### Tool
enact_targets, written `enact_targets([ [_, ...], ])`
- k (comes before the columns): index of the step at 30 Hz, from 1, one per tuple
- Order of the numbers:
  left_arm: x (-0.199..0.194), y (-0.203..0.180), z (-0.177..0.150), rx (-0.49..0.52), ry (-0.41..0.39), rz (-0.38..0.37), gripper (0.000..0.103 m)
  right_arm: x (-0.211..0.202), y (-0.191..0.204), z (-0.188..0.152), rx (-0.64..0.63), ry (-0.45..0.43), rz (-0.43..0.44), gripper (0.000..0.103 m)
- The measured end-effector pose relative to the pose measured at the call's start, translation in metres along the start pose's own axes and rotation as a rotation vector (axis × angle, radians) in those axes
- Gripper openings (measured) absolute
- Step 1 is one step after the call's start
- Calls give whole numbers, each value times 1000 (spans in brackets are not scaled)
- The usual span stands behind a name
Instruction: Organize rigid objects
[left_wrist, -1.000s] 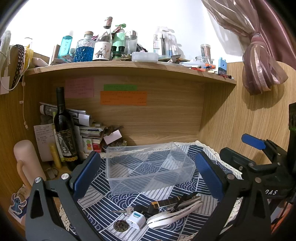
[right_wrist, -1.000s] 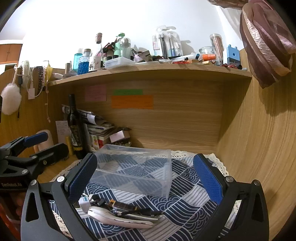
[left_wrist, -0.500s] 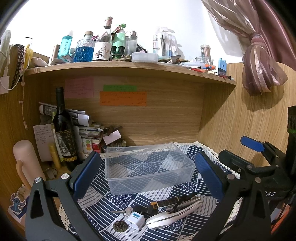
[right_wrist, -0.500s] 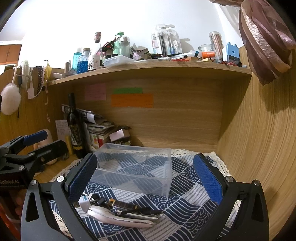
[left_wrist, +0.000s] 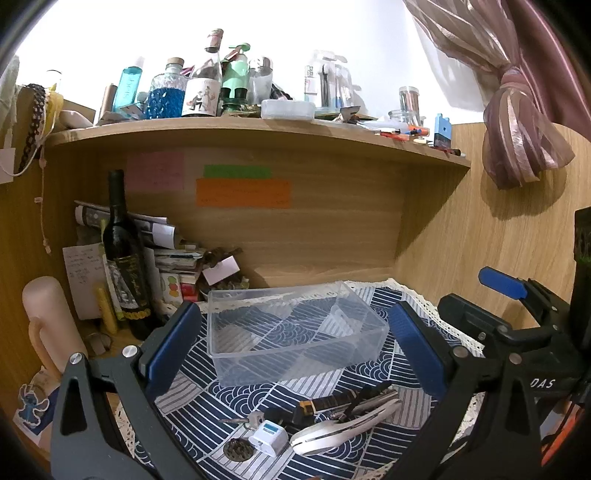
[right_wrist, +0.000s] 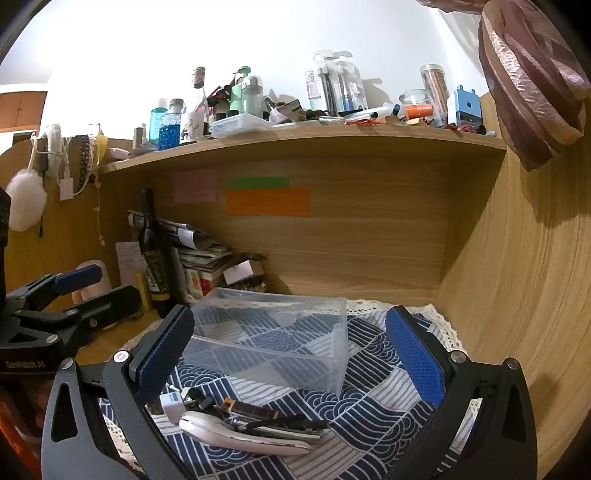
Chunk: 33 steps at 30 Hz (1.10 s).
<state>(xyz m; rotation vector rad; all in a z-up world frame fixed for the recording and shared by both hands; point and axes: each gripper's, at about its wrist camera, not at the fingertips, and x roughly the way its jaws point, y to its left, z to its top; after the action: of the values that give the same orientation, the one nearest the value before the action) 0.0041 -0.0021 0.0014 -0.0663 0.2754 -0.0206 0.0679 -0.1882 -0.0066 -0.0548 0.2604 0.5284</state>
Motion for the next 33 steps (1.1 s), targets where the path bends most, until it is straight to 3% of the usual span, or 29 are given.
enact_targets([
  [5, 4, 5, -3, -8, 11, -10, 101, 3, -1, -2, 2, 14, 22, 101],
  [7, 7, 8, -4, -11, 31, -7, 86, 6, -2, -4, 1, 27, 30, 96],
  [12, 14, 22, -13, -35, 86, 18, 82, 17, -3, -13, -3, 83, 60, 80],
  [18, 25, 45, -36, -62, 189, 59, 68, 40, -5, -33, 3, 212, 124, 59],
  [26, 34, 71, -84, -100, 339, 118, 60, 64, 5, -68, -8, 369, 208, 56],
  [33, 49, 73, -122, -113, 463, 86, 47, 75, 24, -90, -51, 460, 280, 56],
])
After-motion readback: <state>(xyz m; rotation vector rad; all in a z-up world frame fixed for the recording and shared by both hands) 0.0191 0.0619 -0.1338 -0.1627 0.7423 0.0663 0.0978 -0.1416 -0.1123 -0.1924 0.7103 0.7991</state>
